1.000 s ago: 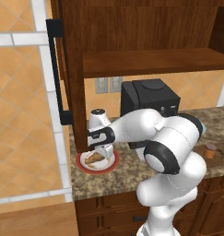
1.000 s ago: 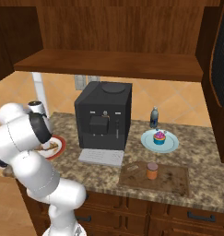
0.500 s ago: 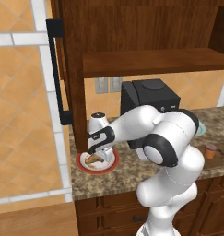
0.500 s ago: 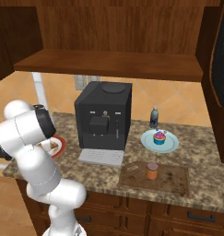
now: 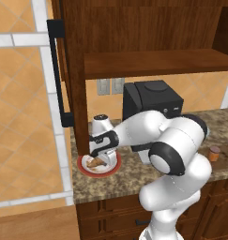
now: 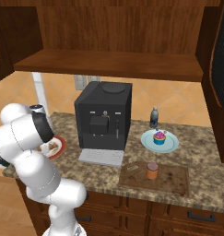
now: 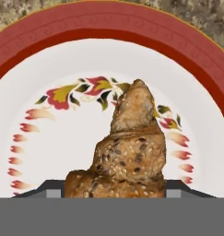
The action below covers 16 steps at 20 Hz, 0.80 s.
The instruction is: From the different types of pastries on the counter, select a croissant and place it on the cutting board. Then retrieve a jar of jam from the cabinet and place it alongside the croissant on the cutting board.
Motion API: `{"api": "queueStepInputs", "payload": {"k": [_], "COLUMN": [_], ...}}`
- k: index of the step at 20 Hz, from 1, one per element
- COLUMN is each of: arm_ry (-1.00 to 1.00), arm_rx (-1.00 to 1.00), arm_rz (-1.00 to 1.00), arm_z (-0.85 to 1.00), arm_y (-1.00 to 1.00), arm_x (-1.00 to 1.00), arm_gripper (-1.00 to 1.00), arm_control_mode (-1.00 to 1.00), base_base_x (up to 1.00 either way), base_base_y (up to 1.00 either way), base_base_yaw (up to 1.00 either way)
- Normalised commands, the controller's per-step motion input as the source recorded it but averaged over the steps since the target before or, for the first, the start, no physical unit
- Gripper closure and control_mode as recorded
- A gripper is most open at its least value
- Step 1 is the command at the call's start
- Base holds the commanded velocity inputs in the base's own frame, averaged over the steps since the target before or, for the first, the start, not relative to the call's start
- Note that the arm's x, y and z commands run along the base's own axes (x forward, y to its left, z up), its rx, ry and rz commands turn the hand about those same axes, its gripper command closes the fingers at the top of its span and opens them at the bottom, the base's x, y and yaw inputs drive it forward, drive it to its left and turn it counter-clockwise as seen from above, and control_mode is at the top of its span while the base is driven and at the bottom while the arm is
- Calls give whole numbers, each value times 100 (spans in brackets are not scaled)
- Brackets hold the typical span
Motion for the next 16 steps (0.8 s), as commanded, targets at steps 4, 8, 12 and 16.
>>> {"api": "queueStepInputs", "payload": {"k": [4,8,12,16], "arm_ry": [0,0,0,14], "arm_rx": [0,0,0,0], "arm_rz": [-12,-10,-9,-20], "arm_z": [19,61,82,44], "arm_y": [-34,-15,0,-44], "arm_x": [-11,-3,-24,-47], "arm_gripper": [100,100,100,100], "arm_control_mode": [-100,-100,-100,-100], "base_base_x": [0,0,0,0], "base_base_y": [0,0,0,0], "base_base_yaw": [0,0,0,0]}}
